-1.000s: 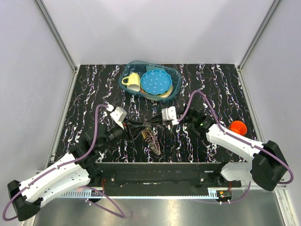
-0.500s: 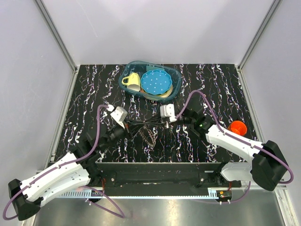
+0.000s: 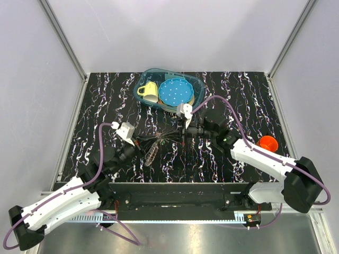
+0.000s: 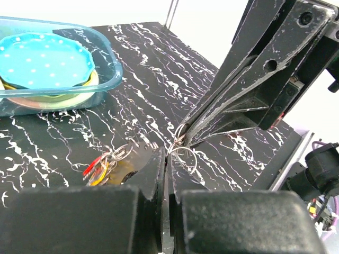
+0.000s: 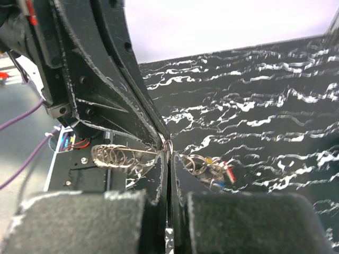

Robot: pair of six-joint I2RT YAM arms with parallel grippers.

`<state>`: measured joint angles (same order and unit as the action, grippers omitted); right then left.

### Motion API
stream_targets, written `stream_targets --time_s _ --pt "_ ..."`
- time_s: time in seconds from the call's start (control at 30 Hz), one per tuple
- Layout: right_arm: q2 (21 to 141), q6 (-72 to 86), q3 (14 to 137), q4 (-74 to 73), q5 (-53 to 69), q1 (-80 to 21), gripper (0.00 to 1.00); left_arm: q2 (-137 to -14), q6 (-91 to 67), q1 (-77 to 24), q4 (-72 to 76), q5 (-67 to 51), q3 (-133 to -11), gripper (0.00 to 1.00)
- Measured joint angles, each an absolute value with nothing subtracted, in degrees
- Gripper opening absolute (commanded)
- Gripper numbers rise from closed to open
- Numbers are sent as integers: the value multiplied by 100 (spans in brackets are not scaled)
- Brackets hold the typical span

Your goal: Remove the keys from the keyring

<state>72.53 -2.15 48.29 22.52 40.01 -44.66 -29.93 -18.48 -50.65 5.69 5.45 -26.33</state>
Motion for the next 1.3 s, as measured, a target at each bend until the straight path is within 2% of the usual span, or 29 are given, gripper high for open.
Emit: stream_targets --time_s 0.4,0.53,0.57,0.6,0.67,0.73,0.83,0.97,1.07,1.3 --pt "7677 1629 4897 2182 3697 -4462 0 -2910 -1964 -5068 305 1076 -2563 0" --pt "7693 1785 4895 2244 3695 -4460 0 -2899 -2027 -5068 309 1090 -2563 0" --pt "7693 1769 4895 2248 3695 -4458 0 -2899 -2047 -5068 309 1087 -2563 6" --pt "7693 1706 4895 2246 3695 -4458 0 -2899 -2062 -5068 298 1081 -2563 27" --pt "7686 1520 4897 2220 3712 -4458 0 -2899 -2043 -5063 248 1081 -2565 48" --pt "7642 1168 4906 2001 3754 -4449 0 -2897 -2060 -5017 104 1149 -2589 60" --pt "7601 473 4954 1623 3865 -4442 0 -2860 -1959 -4965 -287 1234 -2707 66" --pt "7402 -552 4967 1074 3933 -4440 0 -2853 -1708 -4965 -812 1179 -3017 66" --pt "7264 -1334 5133 526 3997 -4440 0 -2875 -1400 -4960 -1004 926 -3284 61" --pt "7183 -2462 5481 -12 4322 -4436 0 -3439 -770 -4960 -1251 -360 -4064 52"
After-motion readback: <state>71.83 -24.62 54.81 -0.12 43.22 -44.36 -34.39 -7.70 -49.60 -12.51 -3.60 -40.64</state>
